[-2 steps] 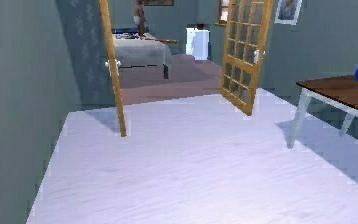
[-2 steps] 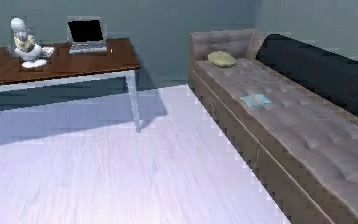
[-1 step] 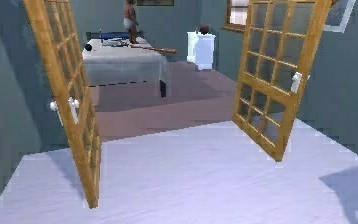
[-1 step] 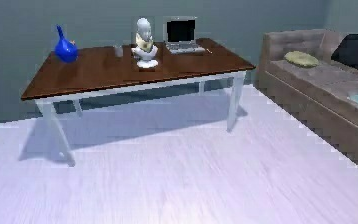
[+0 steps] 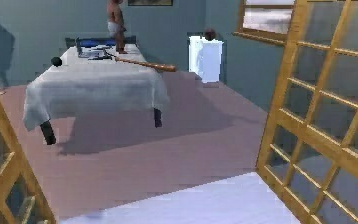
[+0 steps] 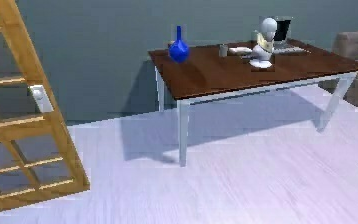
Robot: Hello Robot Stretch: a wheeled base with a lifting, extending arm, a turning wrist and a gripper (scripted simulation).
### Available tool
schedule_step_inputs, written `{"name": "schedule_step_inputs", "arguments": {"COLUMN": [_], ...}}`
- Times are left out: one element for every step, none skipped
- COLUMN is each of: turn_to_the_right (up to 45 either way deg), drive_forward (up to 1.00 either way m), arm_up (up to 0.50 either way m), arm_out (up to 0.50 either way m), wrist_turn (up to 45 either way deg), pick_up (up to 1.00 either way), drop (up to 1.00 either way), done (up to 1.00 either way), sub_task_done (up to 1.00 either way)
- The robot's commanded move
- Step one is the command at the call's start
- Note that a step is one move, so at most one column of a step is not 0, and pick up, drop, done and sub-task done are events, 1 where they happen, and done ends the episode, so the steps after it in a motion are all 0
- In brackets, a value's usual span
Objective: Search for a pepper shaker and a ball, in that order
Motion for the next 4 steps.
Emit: {"name": "schedule_step_inputs", "arguments": {"turn_to_the_right": [-21.0, 0.0, 0.0, 0.0], "drive_forward": [0.0, 0.15, 0.4, 1.0], "arm_up": [0.0, 0.0, 0.0, 0.0], "arm_out": [0.0, 0.0, 0.0, 0.0], "wrist_turn": [0.0, 0.0, 0.0, 0.0], "pick_up": [0.0, 0.0, 0.0, 0.0], "drop": [0.0, 0.0, 0.0, 0.0], "done": [0.0, 0.0, 0.0, 0.0], "sub_task_done": [0.0, 0.0, 0.0, 0.0]}}
